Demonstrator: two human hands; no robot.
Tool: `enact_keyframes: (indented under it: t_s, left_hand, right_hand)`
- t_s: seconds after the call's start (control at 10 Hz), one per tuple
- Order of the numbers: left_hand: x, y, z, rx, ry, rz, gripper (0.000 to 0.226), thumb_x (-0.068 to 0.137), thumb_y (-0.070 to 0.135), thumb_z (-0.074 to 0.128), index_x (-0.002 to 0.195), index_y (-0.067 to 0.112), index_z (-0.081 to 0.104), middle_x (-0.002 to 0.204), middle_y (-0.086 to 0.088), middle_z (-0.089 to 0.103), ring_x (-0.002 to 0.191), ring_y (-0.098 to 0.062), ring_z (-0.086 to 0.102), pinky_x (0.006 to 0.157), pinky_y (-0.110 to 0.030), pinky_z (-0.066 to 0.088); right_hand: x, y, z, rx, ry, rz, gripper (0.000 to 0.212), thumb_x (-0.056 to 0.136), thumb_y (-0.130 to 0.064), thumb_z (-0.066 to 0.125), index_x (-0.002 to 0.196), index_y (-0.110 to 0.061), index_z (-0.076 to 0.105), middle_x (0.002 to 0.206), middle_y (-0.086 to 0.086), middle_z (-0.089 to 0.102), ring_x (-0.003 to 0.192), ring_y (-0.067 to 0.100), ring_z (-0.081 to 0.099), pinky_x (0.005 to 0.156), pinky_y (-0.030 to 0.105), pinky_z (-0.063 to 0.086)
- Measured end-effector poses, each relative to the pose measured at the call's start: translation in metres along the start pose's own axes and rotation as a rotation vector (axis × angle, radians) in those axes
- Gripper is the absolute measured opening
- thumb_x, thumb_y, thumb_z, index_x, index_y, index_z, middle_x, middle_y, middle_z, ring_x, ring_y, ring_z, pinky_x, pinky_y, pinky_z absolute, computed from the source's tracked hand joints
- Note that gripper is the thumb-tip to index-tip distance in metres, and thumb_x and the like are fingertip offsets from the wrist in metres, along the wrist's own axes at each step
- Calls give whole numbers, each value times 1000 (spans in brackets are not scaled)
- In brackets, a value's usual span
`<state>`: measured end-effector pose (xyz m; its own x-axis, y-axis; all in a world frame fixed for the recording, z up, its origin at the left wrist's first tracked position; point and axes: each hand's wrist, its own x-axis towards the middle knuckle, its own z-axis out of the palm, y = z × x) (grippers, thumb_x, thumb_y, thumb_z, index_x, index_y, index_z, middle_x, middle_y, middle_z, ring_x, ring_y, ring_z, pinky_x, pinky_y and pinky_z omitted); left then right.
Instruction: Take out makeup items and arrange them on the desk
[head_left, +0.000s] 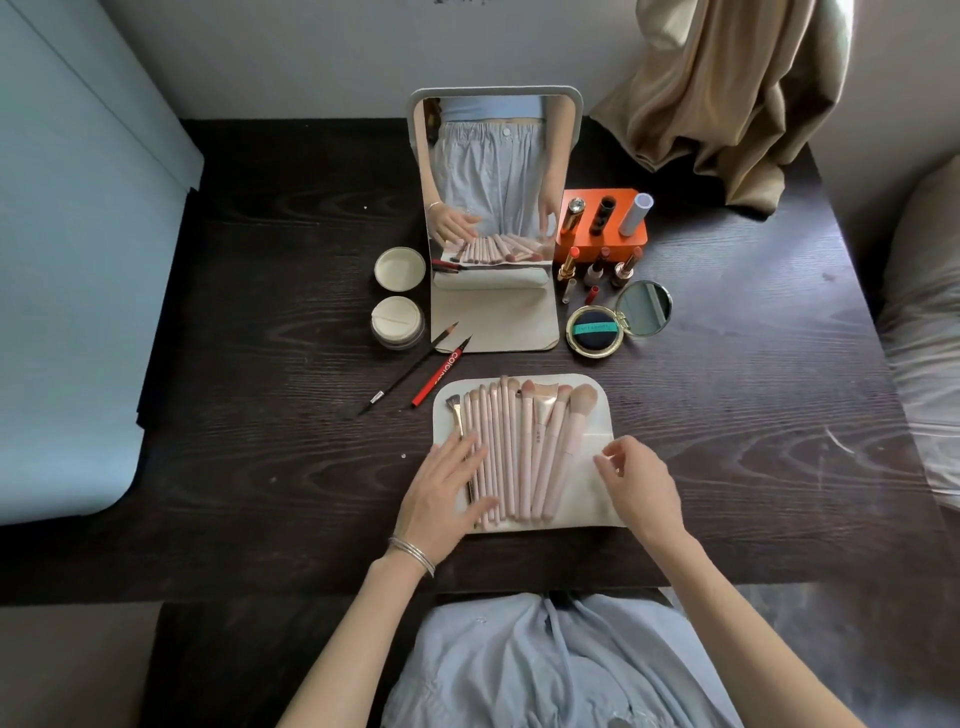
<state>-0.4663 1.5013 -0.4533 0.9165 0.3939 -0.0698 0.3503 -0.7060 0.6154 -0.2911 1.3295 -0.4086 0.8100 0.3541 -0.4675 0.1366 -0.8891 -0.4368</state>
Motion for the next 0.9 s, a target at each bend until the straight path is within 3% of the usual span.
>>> enact_keyframes:
  t_s: [0.1,0.2,0.3,0.5,0.6,0.7,0.8,0.9]
  left_hand:
    - [-2,3,-6,-35,-1,-170,78,83,68,27,144,19,21,149,13,11,143,-3,3,117,-23,2]
    - [-3,-2,-3,66,-107,-146,83,79,76,4,143,22,6,151,12,-1,142,-2,-5,117,-23,-2]
    - [-1,0,-2,71,-122,-183,74,81,66,8,142,24,1,150,13,-5,141,-1,-8,117,-21,-4]
    - [3,2,-9,4,-98,-197,55,99,34,38,139,29,0,148,15,-4,141,-1,-7,115,-21,0]
    - [4,2,-10,-6,-110,-205,57,99,34,39,141,29,2,149,16,-4,141,0,-7,118,-24,4]
    - [5,4,-12,6,-117,-225,57,98,32,40,147,23,13,155,10,3,140,0,-4,118,-23,6]
    - [9,13,-14,-76,-19,-277,53,97,27,44,146,21,26,156,6,19,143,-4,10,115,-22,12]
    - [16,24,-19,-185,77,-314,49,96,20,48,143,18,35,152,4,31,142,-7,22,113,-19,16]
  right_hand:
    - [3,9,-3,-153,60,-59,24,94,-19,49,116,-13,56,118,8,49,109,25,45,74,33,43]
    - [6,10,2,-148,12,-86,27,92,-13,52,119,-10,55,121,11,46,107,28,47,76,29,39]
    - [9,6,6,-105,3,-88,28,90,-6,52,117,-6,56,120,13,47,104,28,50,78,27,37]
    - [8,2,9,-77,-6,-64,29,89,-2,51,117,-7,56,121,11,47,103,28,51,82,30,42]
    - [9,2,9,-51,-6,-54,29,89,-1,51,117,-8,56,122,11,47,103,27,51,83,31,44]
    - [9,-1,5,-52,-31,-50,30,88,-5,54,118,-8,55,124,11,46,110,27,48,88,31,43]
    - [8,-4,1,-4,5,-97,34,85,-10,61,119,-9,56,123,9,46,118,27,42,90,28,36]
    - [9,-21,-8,121,18,-157,41,84,-20,66,122,-12,55,123,6,49,115,21,49,90,25,38]
